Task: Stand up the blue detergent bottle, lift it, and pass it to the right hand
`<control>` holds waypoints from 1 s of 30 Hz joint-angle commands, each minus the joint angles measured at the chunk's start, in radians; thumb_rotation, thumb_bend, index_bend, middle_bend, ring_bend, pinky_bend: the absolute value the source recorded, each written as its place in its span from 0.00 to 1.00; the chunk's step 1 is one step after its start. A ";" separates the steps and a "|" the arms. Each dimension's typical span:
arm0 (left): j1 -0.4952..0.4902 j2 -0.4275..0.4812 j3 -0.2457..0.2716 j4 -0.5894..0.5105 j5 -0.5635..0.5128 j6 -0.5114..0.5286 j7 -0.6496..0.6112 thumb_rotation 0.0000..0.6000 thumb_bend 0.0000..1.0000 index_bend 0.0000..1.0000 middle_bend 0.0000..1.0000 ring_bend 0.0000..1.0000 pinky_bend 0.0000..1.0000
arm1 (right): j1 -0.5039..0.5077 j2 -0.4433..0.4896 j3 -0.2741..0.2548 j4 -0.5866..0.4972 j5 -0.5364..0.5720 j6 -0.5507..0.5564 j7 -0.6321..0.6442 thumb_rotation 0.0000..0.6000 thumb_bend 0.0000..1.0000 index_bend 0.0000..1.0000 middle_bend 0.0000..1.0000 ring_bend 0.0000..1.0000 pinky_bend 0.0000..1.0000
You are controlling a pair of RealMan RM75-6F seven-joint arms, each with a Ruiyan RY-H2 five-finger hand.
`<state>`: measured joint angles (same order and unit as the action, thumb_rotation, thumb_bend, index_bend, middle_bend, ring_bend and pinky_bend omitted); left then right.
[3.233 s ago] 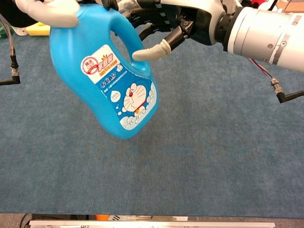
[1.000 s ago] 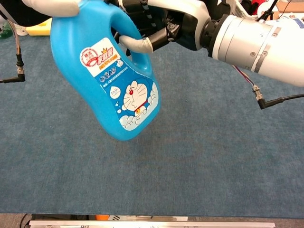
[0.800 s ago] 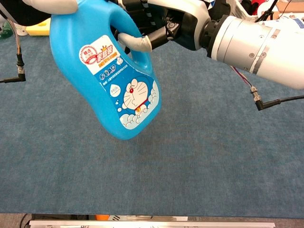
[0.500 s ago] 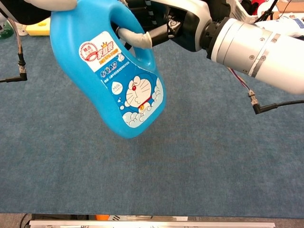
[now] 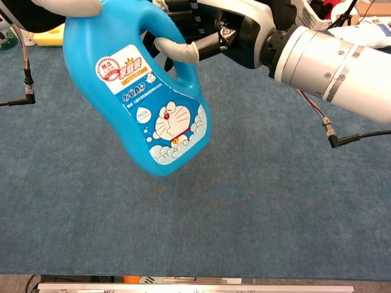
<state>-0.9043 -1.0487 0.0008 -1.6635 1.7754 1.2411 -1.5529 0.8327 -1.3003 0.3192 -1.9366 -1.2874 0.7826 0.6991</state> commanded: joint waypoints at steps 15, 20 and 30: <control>0.000 -0.001 0.004 0.002 -0.002 -0.023 0.059 1.00 0.19 0.51 0.46 0.28 0.49 | -0.002 0.001 0.003 -0.013 0.037 0.009 -0.048 1.00 0.45 0.55 0.53 0.44 0.52; -0.008 0.007 0.011 0.007 0.009 -0.037 0.062 1.00 0.19 0.34 0.27 0.16 0.39 | -0.004 0.005 0.006 -0.015 0.042 0.008 -0.050 1.00 0.45 0.55 0.53 0.44 0.52; -0.032 0.030 0.027 0.018 0.010 -0.092 0.066 1.00 0.19 0.14 0.11 0.07 0.33 | -0.006 0.007 0.001 -0.010 0.029 -0.003 -0.044 1.00 0.45 0.55 0.53 0.44 0.52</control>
<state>-0.9319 -1.0236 0.0254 -1.6483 1.7864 1.1559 -1.4884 0.8265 -1.2937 0.3208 -1.9467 -1.2577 0.7801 0.6545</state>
